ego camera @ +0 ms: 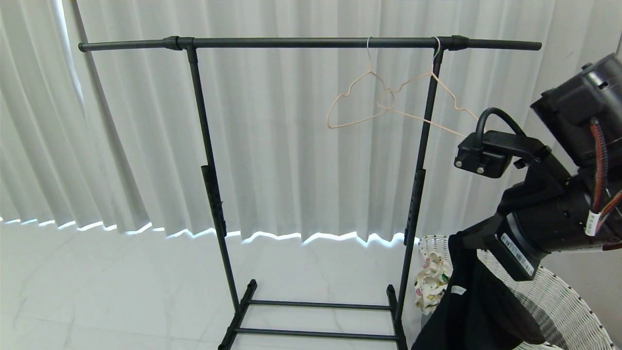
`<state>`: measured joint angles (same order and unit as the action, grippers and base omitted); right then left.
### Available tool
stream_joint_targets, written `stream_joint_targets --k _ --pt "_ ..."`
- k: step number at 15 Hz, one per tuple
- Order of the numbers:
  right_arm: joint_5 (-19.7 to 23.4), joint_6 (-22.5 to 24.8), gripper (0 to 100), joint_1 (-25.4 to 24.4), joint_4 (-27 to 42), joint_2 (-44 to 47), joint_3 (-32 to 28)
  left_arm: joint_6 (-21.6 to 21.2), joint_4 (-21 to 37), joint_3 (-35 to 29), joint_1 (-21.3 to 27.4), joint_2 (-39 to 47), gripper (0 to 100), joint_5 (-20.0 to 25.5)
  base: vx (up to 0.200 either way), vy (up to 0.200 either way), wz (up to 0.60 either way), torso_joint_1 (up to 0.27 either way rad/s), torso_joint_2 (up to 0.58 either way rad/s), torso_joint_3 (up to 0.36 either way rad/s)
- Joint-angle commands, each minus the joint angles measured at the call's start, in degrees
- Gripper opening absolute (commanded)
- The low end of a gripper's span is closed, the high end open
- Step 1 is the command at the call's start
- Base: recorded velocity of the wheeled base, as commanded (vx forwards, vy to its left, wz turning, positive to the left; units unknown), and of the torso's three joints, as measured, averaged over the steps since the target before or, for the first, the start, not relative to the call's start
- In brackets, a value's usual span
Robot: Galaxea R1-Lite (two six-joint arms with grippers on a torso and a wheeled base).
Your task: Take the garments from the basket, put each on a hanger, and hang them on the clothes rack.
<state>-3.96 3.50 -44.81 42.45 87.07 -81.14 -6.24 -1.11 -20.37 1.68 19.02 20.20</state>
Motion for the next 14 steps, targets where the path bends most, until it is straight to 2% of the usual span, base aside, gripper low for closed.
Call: stream_joint_targets --k 1,4,5,8,11,12,14 --pt "0.1 -0.2 0 -0.5 -1.0 1.9 -1.4 1.4 -0.1 -15.8 8.2 28.8 100 6.5 0.0 0.0 0.0 0.0 0.0 0.0" --pt "0.1 -0.5 0 -0.5 -3.9 2.0 -1.5 3.9 -0.2 -29.4 21.7 47.6 100 6.5 0.0 0.0 0.0 0.0 0.0 0.0" --pt "0.1 -1.0 0 -0.5 -4.0 2.0 -1.6 4.7 -0.2 -32.1 25.5 52.5 100 6.3 0.0 0.0 0.0 0.0 0.0 0.0" --pt "0.4 -3.9 0 -1.1 -4.2 1.8 -3.1 4.7 -0.4 -36.4 31.9 63.9 100 3.8 0.0 0.0 0.0 0.0 0.0 0.0" --pt "1.1 -3.9 0 -1.2 -5.0 1.7 -3.1 4.7 -0.4 -37.8 38.4 70.5 100 3.3 0.0 0.0 0.0 0.0 0.0 0.0" --pt "1.1 -4.0 0 -1.8 -6.6 1.7 -3.1 4.7 -1.4 -38.2 41.2 74.1 100 2.1 0.0 0.0 0.0 0.0 0.0 0.0" --pt "1.1 -3.9 0 -1.9 -7.2 1.7 -3.2 4.5 -6.1 -39.1 43.5 78.9 100 -0.1 0.0 0.0 0.0 0.0 0.0 0.0"
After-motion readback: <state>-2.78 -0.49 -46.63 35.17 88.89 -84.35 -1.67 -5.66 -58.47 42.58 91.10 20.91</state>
